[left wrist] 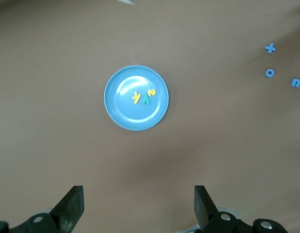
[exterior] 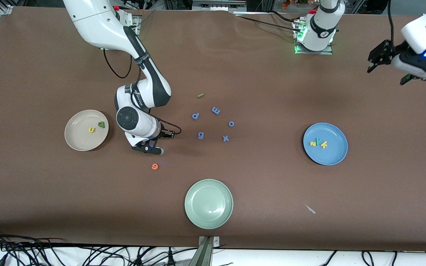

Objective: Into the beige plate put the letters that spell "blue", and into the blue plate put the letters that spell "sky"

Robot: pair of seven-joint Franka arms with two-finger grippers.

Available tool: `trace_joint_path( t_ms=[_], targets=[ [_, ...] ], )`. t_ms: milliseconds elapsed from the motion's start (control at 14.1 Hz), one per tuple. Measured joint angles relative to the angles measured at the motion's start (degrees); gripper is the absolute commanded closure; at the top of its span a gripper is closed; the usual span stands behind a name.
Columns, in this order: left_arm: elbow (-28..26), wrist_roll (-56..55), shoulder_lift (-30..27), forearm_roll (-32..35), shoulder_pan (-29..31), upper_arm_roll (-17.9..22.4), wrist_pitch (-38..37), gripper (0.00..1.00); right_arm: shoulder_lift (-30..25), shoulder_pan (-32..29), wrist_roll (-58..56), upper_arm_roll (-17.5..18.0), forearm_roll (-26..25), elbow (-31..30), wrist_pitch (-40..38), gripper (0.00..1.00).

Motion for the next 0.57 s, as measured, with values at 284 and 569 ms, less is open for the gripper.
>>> trace_joint_path(
  t_ms=[284, 569],
  targets=[
    [0.18, -10.67, 0.03, 0.0, -0.36, -0.17, -2.67, 0.0, -1.62, 0.0, 0.75, -0.76, 0.0, 0.0, -2.22, 0.01],
    [0.24, -12.31, 0.87, 0.0, -1.04, -0.4, -2.67, 0.0, -3.97, 0.01, 3.11, -0.84, 0.0, -0.07, -5.39, 0.01]
  ],
)
